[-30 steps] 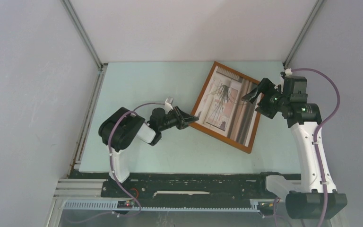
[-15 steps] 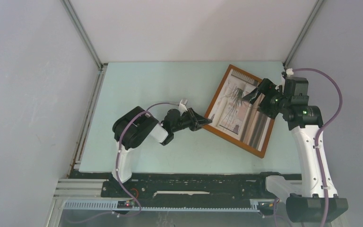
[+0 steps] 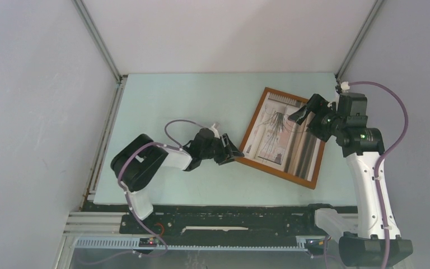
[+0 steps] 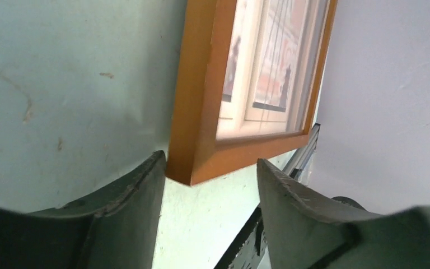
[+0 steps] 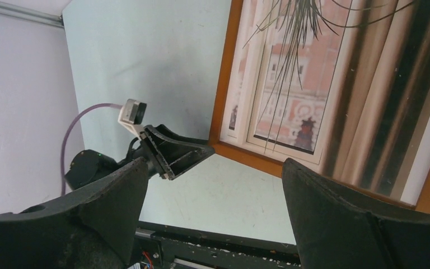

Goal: Put the photo into the frame

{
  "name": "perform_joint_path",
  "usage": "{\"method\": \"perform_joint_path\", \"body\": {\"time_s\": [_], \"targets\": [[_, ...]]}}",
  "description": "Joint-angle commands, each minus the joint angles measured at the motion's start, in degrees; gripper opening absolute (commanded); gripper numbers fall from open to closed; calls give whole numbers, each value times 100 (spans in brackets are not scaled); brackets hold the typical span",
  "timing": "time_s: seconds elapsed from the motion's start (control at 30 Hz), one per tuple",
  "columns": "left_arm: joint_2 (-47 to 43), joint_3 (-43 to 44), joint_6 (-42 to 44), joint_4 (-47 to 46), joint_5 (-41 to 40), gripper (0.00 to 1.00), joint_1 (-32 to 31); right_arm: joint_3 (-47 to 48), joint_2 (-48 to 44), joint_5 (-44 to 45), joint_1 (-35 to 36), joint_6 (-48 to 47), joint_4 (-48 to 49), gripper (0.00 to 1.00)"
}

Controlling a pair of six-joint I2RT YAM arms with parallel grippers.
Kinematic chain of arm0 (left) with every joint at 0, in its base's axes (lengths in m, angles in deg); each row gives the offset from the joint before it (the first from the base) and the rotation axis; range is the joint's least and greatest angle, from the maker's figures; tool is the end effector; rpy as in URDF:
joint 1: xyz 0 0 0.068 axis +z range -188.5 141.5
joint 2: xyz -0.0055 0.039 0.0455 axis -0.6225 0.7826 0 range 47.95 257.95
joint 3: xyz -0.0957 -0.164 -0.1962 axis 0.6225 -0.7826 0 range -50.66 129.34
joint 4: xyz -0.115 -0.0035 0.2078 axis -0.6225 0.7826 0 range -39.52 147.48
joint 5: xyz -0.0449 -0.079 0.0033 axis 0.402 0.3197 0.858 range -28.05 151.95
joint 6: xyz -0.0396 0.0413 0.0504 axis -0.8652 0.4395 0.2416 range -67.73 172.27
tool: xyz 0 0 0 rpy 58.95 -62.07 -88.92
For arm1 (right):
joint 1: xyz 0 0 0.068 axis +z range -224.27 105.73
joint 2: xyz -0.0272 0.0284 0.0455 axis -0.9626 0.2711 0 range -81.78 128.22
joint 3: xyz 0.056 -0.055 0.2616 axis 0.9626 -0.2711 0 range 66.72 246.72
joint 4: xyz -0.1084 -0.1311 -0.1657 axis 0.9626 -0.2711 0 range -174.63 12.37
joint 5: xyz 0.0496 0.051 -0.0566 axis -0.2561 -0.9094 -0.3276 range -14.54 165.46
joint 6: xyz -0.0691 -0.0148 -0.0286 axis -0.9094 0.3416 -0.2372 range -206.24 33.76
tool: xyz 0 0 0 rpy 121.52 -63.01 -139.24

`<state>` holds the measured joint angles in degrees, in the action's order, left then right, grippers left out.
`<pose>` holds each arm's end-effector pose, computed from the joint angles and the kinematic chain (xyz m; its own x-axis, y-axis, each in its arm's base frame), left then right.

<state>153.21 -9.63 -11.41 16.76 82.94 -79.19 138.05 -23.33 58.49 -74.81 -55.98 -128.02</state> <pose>0.2539 -0.2487 0.1288 -0.9260 -0.3075 -0.2189 0.0286 0.5213 -0.8529 0.1899 0.0170 0.3635 -0.6381 0.4880 -0.5956 0.1147 0.8251 0.5532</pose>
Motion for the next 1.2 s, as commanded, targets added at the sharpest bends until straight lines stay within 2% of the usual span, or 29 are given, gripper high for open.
{"method": "perform_joint_path", "body": {"time_s": [0.0, 0.13, 0.2, 0.4, 0.53, 0.7, 0.83, 1.17], "targets": [[-737, 164, 883, 1297, -350, 68, 44, 13, -100, 57, 37, -77, 23, 95], [-1251, 268, 1356, 2192, -860, 75, 55, 15, -119, 61, 42, -55, 29, 95], [-1625, 265, 1709, 2659, -1258, 78, 46, 13, -164, 68, 36, -54, 83, 99], [-3418, 446, 2580, 3825, -2166, 83, 55, 392, -381, 272, 590, -165, -92, 100], [-4471, 1258, 3495, 4743, -2766, 86, 61, 732, -568, 725, 1159, -513, -291, 100], [-5125, 2646, 4578, 5754, -3524, 93, 74, 848, -1233, 1014, 1547, -888, -250, 100], [-5528, 3473, 5093, 6077, -4022, 99, 78, 1172, -1855, 815, 1554, -1142, -196, 100], [-6268, 4326, 5702, 6140, -4635, 100, 73, 1339, -2554, 1036, 1548, -1488, 71, 100]]}}
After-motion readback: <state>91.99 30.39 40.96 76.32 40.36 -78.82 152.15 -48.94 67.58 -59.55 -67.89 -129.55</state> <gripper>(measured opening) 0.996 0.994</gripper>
